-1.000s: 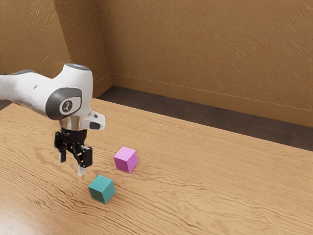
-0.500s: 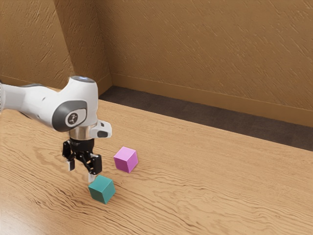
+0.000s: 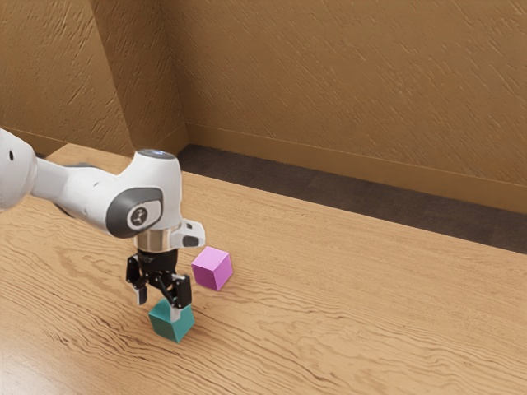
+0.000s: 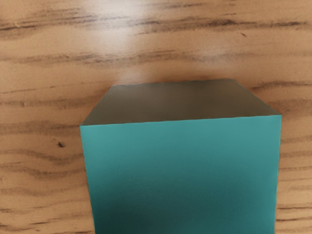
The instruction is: Pick up the blue block with one arm, and put the blue block on the pink block with one arm
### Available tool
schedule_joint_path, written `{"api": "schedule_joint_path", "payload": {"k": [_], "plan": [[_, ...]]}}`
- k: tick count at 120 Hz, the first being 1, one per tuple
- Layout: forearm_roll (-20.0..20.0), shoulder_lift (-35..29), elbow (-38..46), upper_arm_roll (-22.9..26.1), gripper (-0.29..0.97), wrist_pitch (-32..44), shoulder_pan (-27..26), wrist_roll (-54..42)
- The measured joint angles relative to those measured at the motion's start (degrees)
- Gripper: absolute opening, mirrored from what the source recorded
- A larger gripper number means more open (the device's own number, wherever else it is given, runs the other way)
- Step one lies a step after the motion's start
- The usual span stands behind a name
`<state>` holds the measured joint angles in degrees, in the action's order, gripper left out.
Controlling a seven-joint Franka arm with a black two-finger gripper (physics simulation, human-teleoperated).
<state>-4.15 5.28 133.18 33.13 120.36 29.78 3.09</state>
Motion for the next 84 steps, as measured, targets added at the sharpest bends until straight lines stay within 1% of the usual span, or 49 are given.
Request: {"api": "schedule_joint_path", "payload": {"k": [60, 79, 84], "plan": [[-1.74, 5.61, -1.76, 0.00, 0.67, 3.37, -1.01, 2.14], [-1.86, 5.98, -1.76, 0.00, 0.44, 4.24, -1.01, 2.68], [-1.93, 6.04, -1.76, 0.00, 0.41, 4.37, -1.01, 2.84]]}}
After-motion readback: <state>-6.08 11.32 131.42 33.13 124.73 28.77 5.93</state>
